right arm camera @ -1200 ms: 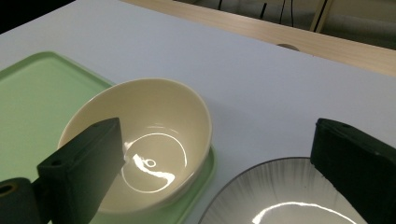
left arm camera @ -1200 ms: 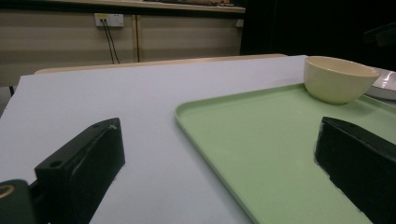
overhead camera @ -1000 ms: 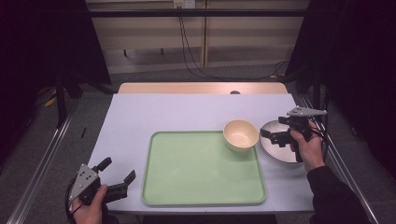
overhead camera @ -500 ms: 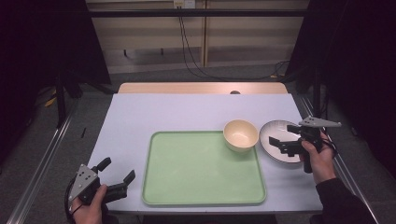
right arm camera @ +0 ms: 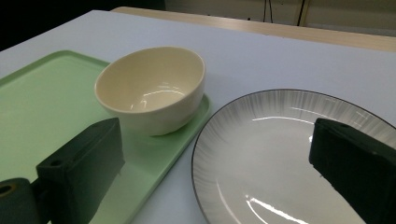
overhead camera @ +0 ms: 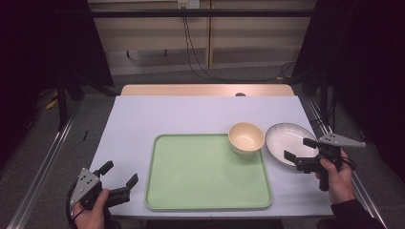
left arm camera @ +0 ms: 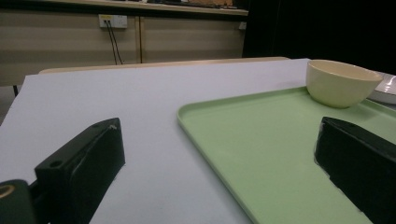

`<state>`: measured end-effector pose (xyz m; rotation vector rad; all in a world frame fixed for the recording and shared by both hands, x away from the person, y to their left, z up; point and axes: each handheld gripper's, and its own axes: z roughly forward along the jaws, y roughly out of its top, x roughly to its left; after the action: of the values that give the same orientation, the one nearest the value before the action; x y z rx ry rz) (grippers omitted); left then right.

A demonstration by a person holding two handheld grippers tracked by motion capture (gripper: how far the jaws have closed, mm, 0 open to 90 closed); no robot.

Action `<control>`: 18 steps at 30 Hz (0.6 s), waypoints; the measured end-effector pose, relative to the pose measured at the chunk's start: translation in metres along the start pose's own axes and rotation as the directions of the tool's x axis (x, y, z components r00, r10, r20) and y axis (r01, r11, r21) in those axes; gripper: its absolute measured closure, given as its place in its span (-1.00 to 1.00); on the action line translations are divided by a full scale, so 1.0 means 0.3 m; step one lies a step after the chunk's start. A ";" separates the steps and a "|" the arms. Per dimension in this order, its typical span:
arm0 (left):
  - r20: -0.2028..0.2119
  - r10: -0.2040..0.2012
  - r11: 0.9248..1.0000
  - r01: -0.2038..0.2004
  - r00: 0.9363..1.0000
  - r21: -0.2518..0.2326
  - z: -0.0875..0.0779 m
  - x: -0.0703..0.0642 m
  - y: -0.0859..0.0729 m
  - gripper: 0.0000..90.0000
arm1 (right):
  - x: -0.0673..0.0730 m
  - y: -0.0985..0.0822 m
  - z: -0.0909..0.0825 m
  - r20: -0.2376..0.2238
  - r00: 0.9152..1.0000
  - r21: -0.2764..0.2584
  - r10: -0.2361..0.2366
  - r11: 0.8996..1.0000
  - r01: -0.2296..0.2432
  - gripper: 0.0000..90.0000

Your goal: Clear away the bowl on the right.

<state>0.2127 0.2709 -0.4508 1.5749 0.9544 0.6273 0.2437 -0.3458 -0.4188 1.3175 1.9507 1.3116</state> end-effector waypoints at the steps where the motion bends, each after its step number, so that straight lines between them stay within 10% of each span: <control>1: -0.005 -0.002 1.000 0.002 1.000 -0.003 -0.001 0.001 0.000 -0.96 | 0.000 0.000 0.000 0.000 1.000 0.000 0.000 1.000 0.000 -0.95; 18: -0.003 -0.010 1.000 0.010 1.000 -0.014 -0.002 -0.001 0.000 -0.96 | 0.029 -0.092 -0.096 -0.005 1.000 -0.014 0.024 1.000 -0.024 -0.96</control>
<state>0.2122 0.2710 -0.4508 1.5562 0.9579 0.6283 0.2050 -0.3539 -0.4291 1.3360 1.9318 1.3384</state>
